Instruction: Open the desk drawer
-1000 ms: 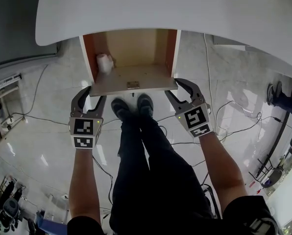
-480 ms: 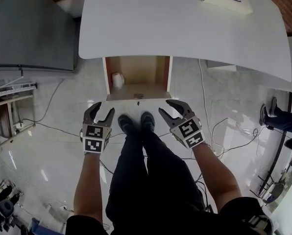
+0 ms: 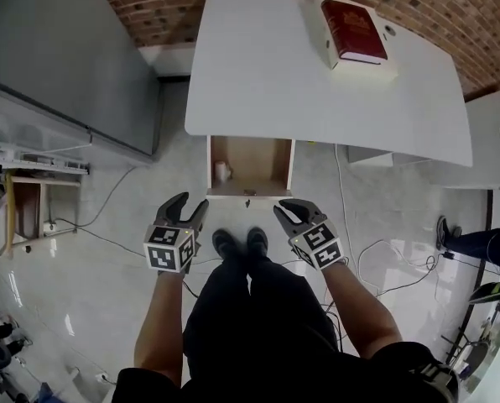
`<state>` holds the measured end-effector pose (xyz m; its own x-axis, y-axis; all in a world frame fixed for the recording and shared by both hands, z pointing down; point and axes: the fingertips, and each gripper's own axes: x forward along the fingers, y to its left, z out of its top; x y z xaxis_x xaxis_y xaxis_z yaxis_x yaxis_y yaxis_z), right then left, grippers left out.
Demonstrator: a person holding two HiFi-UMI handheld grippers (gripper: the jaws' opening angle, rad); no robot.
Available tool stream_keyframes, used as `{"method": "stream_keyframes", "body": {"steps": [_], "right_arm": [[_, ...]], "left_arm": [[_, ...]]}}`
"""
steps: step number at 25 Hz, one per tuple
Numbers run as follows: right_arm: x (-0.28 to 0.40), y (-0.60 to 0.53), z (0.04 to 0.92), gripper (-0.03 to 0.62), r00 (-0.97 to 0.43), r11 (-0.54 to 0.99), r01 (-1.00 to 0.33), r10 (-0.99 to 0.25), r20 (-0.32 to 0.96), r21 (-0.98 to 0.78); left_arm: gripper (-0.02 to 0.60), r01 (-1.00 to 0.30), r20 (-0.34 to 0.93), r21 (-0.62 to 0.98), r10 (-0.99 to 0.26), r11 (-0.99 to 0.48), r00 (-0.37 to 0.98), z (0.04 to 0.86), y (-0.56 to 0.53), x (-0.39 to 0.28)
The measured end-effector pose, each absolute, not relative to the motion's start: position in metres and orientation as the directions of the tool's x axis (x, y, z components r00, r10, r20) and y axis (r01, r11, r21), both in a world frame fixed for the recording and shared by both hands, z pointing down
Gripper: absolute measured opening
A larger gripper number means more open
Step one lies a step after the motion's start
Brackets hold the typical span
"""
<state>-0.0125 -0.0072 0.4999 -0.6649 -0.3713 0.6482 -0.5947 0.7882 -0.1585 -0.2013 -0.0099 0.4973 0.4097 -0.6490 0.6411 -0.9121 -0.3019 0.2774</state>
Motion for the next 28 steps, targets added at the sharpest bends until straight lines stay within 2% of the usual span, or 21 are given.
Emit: {"method": "stream_keyframes", "body": {"steps": [9,16,23,28], "right_arm": [[-0.029,-0.03,0.41,0.026,-0.675,0.749,-0.645,-0.465,0.573,-0.151],[-0.068,-0.043,0.331,0.017,-0.705,0.802,-0.596,-0.508,0.495,-0.025],[-0.093,-0.044,0.29,0.014,-0.752,0.823,-0.568,-0.522,0.401,0.006],[-0.083,-0.062,0.254,0.012,-0.758,0.804,-0.593,-0.575,0.308,0.043]], "left_arm": [[0.178,-0.912,0.544,0.252,-0.732,-0.324,0.41,0.401,-0.016,-0.234],[0.113,-0.899,0.437,0.27,-0.788,-0.345,0.433,0.345,-0.017,-0.253],[0.078,-0.92,0.426,0.267,-0.821,-0.287,0.38,0.323,-0.011,-0.276],[0.061,-0.942,0.407,0.208,-0.853,-0.262,0.327,0.294,-0.011,-0.279]]}}
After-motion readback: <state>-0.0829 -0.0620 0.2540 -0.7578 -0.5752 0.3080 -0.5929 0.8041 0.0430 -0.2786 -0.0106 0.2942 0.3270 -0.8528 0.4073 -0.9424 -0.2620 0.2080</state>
